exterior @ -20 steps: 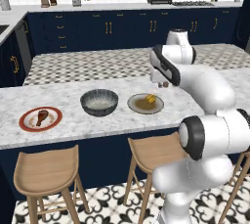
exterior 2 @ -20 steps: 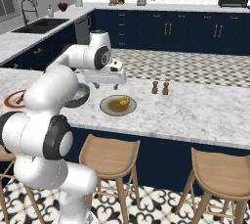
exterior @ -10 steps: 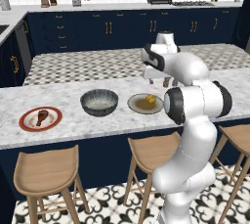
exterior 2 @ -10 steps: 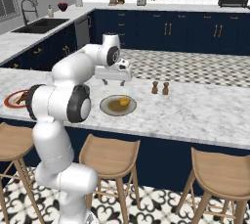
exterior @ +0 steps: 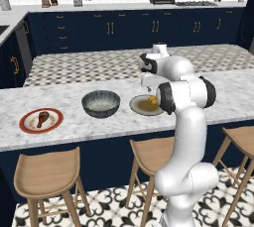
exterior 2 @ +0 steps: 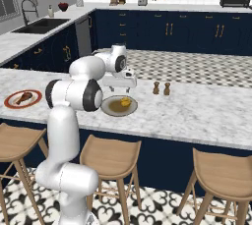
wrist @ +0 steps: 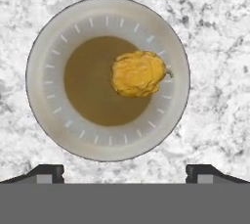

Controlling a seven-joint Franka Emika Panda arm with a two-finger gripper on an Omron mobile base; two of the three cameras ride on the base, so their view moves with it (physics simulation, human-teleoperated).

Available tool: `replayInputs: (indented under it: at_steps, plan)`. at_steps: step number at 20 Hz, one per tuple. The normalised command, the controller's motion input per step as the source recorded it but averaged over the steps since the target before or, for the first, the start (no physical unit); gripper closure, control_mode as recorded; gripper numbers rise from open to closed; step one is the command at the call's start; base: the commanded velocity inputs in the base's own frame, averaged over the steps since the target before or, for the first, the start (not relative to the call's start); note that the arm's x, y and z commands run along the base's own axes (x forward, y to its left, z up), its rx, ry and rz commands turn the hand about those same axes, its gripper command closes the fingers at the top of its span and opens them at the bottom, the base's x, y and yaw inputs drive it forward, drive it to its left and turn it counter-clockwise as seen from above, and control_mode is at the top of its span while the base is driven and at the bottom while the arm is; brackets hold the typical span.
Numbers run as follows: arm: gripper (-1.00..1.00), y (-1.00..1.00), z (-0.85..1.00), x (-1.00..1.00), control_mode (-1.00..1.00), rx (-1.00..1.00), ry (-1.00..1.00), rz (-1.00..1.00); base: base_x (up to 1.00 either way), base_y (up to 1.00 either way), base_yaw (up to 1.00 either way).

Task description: Pick the chicken drumstick and squash from their plates and place them in the bowl. Then put the bowl in the fridge.

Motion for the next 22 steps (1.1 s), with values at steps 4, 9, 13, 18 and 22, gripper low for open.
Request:
replayInputs:
  at_steps: [4,9,13,18,22]
  plan:
    - [-1.00,-0.02,-0.30,0.37,-1.00,0.00,0.01,0.02,0.00,0.00,0.00]
    - [-1.00,0.00,-0.41,0.60,-1.00,0.00,0.01,0.04,0.00,0.00,0.00]
    - [-1.00,-0.08,-0.48,0.46,-1.00,0.00,0.06,0.03,0.00,0.00,0.00]
    - [-1.00,-0.14,-0.34,0.09,-1.00,0.00,0.06,0.04,0.00,0.00,0.00]
    - [-1.00,0.00,-0.40,-0.36,-1.00,0.00,0.15,0.00,0.00,0.00,0.00]
